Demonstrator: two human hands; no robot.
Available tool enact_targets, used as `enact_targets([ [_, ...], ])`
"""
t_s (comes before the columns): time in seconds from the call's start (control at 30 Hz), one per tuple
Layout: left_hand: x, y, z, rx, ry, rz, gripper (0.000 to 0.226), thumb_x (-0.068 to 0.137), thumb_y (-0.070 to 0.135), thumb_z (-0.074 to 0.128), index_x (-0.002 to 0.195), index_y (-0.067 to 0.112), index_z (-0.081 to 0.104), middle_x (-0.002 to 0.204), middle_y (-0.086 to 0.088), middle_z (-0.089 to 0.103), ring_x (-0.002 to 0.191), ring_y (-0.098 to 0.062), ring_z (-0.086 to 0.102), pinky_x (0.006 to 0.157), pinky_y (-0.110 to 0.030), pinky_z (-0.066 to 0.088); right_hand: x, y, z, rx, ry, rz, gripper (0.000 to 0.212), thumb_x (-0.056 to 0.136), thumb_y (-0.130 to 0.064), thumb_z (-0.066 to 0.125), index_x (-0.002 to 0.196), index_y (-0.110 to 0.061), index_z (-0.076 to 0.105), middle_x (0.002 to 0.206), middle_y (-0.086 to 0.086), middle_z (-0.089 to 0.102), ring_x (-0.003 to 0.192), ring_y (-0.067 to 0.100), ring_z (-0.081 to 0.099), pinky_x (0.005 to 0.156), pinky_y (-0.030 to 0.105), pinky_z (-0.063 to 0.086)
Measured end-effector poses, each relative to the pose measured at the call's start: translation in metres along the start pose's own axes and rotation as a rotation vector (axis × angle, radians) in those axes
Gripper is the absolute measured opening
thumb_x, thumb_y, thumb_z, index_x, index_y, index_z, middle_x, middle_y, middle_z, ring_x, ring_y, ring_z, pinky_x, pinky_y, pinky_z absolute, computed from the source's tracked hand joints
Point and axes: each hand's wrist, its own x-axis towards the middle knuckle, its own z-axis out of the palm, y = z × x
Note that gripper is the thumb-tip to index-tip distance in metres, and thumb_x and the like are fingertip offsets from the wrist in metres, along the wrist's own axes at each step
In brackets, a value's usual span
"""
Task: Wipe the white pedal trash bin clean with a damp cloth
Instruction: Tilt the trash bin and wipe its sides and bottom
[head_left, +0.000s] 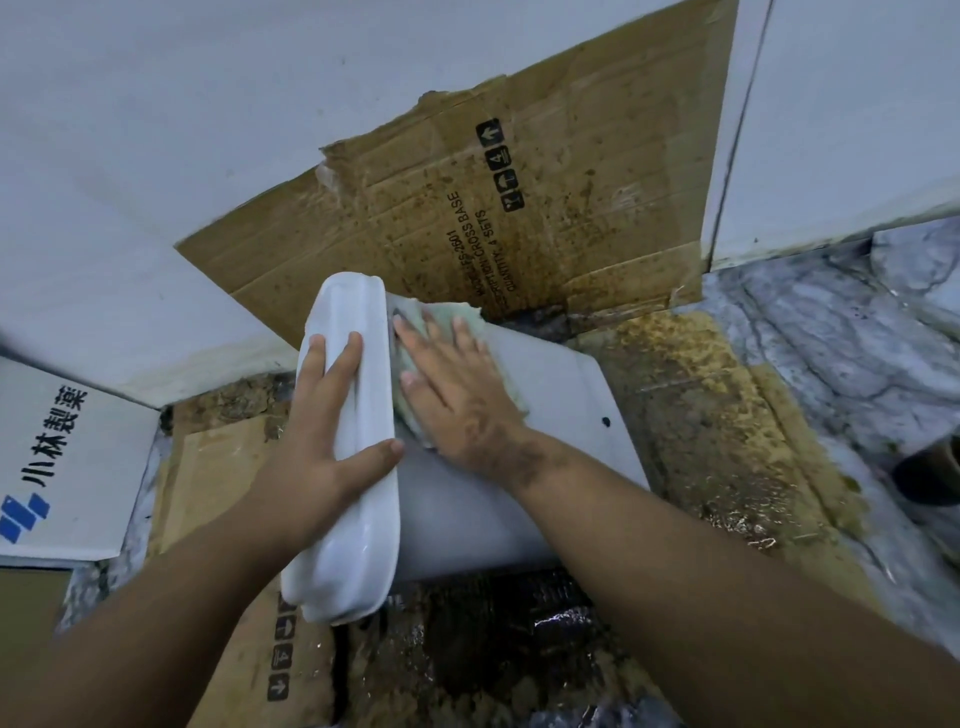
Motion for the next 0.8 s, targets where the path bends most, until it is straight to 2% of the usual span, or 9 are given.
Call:
enact_targets([
  [0.13,0.000,0.005,0.000,-0.013,0.003,-0.021,0.097,0.073,0.053,0.063,0.154,0.055,0.010,0.165,0.026,-0.011,0.147,0.010,-0.002,0.109,-0.021,0.012,0.002,0.037,-0.010,-0.030,0.004,-0.028,0.057,0.102,-0.048,0.028,0.157,-0.041,0.013,0.167,-0.006,0.011,0.155,0.024,0.003,0.125,0.048,-0.001],
  [0.27,-0.002,0.007,0.002,-0.029,0.019,-0.016,0.097,0.073,0.056,0.063,0.154,0.054,0.012,0.165,0.026,-0.010,0.149,0.008,-0.001,0.110,-0.023,0.012,-0.023,0.126,-0.034,-0.063,0.035,0.307,0.056,0.105,-0.040,0.032,0.158,-0.023,0.022,0.165,0.008,0.019,0.153,0.031,0.014,0.125,0.047,0.009],
  [0.4,0.000,0.006,0.005,-0.065,0.022,0.010,0.100,0.066,0.071,0.059,0.153,0.058,0.012,0.164,0.030,-0.012,0.148,0.013,-0.007,0.112,-0.027,0.011,-0.063,0.155,-0.033,-0.088,-0.009,0.498,0.060,0.102,-0.054,0.015,0.158,-0.036,0.010,0.168,-0.002,0.004,0.154,0.033,-0.001,0.123,0.053,-0.005],
  [0.47,0.002,0.004,0.006,-0.070,0.030,0.012,0.101,0.065,0.070,0.059,0.154,0.058,0.013,0.164,0.029,-0.012,0.140,0.025,-0.008,0.111,-0.026,0.011,-0.066,0.126,-0.024,-0.093,0.031,0.397,0.069,0.094,-0.068,0.006,0.157,-0.041,0.004,0.168,-0.003,0.003,0.154,0.032,-0.004,0.123,0.056,-0.003],
  [0.53,0.004,0.003,0.006,-0.064,0.038,0.012,0.100,0.066,0.067,0.062,0.154,0.056,0.014,0.165,0.027,-0.011,0.132,0.032,-0.008,0.110,-0.024,0.010,-0.062,0.078,-0.016,-0.080,0.019,0.229,0.066,0.094,-0.066,0.008,0.156,-0.046,0.002,0.168,-0.007,0.001,0.154,0.026,-0.009,0.123,0.052,-0.006],
  [0.6,0.005,0.003,0.006,-0.068,0.046,0.014,0.100,0.066,0.067,0.062,0.154,0.055,0.015,0.166,0.025,-0.010,0.136,0.028,-0.008,0.110,-0.023,0.010,-0.057,0.032,-0.010,-0.038,0.003,0.092,0.062,0.096,-0.054,0.018,0.156,-0.047,0.005,0.168,-0.011,0.001,0.153,0.020,-0.012,0.122,0.044,-0.011],
  [0.67,0.005,0.003,0.006,-0.080,0.052,0.018,0.100,0.064,0.068,0.059,0.154,0.055,0.017,0.167,0.024,-0.009,0.145,0.017,-0.007,0.111,-0.023,0.009,-0.058,0.006,-0.007,-0.022,0.005,0.001,0.062,0.094,-0.052,0.023,0.154,-0.049,0.009,0.167,-0.014,0.002,0.153,0.018,-0.011,0.121,0.040,-0.011],
  [0.73,0.004,0.002,0.007,-0.089,0.049,0.022,0.100,0.064,0.068,0.058,0.154,0.054,0.017,0.167,0.023,-0.009,0.148,0.012,-0.006,0.112,-0.025,0.009,-0.061,0.014,-0.012,-0.025,-0.004,-0.027,0.060,0.095,-0.052,0.026,0.153,-0.052,0.009,0.166,-0.018,0.002,0.154,0.016,-0.010,0.120,0.040,-0.010],
  [0.8,0.004,0.003,0.006,-0.091,0.032,0.018,0.101,0.064,0.067,0.059,0.155,0.054,0.016,0.166,0.023,-0.010,0.149,0.009,-0.007,0.113,-0.028,0.008,-0.067,0.048,-0.018,-0.031,-0.004,0.035,0.057,0.097,-0.054,0.026,0.151,-0.057,0.009,0.166,-0.019,0.003,0.154,0.014,-0.009,0.121,0.041,-0.007],
])
